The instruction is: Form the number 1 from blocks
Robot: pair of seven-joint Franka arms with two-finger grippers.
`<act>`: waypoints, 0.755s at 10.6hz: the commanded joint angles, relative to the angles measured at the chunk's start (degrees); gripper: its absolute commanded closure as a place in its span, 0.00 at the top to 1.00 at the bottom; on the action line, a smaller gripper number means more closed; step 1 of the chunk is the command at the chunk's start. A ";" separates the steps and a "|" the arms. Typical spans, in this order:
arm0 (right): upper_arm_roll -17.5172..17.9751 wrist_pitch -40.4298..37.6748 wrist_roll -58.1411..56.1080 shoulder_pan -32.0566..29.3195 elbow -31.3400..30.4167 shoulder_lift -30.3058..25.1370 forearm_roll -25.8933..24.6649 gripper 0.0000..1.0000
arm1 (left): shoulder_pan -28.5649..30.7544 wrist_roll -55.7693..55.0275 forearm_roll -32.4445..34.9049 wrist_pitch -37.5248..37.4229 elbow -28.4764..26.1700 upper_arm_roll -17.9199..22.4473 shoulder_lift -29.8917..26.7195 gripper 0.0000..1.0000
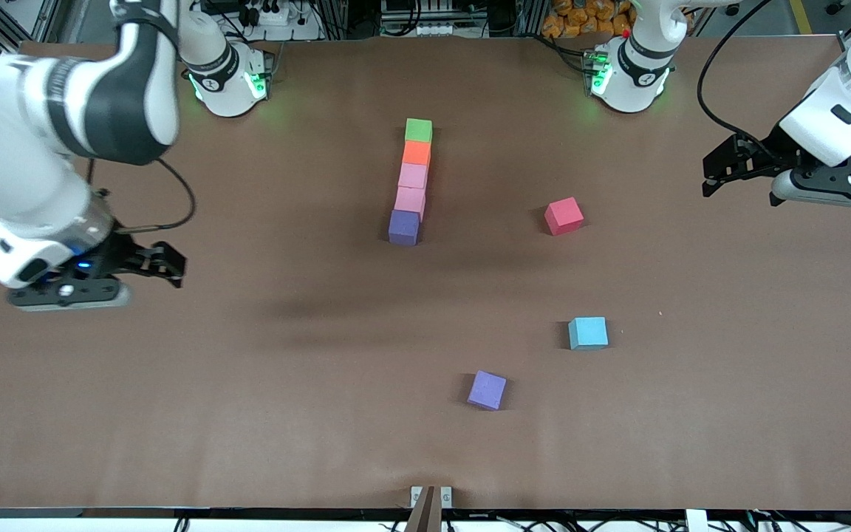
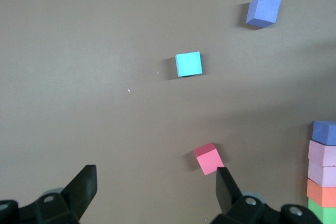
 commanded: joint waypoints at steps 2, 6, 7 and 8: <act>2.57 -8.02 -0.54 -6.33 8.60 -0.64 1.30 1.00 | 1.12 0.69 -1.00 -0.16 -1.38 -0.24 -1.48 1.00; 18.35 -10.17 -0.80 -21.89 12.06 -9.14 -4.82 1.00 | 1.12 0.95 -0.91 -0.07 -1.64 -0.24 -1.48 1.00; 23.71 -9.91 -0.80 -26.10 12.84 -11.25 -9.03 1.00 | 1.20 1.21 -1.00 -0.07 -1.73 -0.24 -1.48 1.00; 28.64 -9.99 -0.80 -29.88 13.37 -12.58 -12.29 1.00 | 1.20 1.30 -0.91 -0.07 -1.73 -0.24 -1.48 1.00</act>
